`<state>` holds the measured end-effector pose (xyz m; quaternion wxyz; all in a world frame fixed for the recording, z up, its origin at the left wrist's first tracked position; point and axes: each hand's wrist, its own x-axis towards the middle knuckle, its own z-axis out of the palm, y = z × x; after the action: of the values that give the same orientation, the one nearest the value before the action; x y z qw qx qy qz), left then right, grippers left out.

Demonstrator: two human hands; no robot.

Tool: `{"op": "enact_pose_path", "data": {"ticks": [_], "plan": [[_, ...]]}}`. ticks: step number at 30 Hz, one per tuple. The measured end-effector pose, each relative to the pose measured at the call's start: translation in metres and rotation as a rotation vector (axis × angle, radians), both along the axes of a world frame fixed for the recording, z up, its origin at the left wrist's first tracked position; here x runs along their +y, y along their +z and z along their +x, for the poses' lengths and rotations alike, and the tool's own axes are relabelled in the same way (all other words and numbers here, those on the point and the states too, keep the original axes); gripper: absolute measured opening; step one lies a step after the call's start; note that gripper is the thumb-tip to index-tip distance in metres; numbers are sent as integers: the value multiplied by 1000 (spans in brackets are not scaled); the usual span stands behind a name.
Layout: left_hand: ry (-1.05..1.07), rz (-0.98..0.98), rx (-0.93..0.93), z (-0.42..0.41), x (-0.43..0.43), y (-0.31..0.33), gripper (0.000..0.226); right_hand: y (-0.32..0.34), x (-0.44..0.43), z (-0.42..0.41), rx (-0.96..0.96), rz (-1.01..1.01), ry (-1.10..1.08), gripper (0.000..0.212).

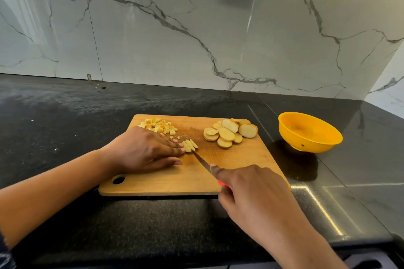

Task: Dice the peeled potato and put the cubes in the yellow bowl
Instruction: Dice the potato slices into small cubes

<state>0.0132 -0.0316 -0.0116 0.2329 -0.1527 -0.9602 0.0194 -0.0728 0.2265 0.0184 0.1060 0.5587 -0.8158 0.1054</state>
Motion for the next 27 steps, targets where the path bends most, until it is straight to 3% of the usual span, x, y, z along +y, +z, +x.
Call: {"op": "enact_pose_path", "data": {"ticks": [4,19,27], "plan": [[0,-15,3,0,0,0,40,-5,-16,2,10,-84,-28,51],[-15,-29,-6,-2,-1,1,41,-14,-51,-4,63,82,12,50],[7,-32,-4,-2,0,2,43,-11,-11,1,15,58,27,50]]}}
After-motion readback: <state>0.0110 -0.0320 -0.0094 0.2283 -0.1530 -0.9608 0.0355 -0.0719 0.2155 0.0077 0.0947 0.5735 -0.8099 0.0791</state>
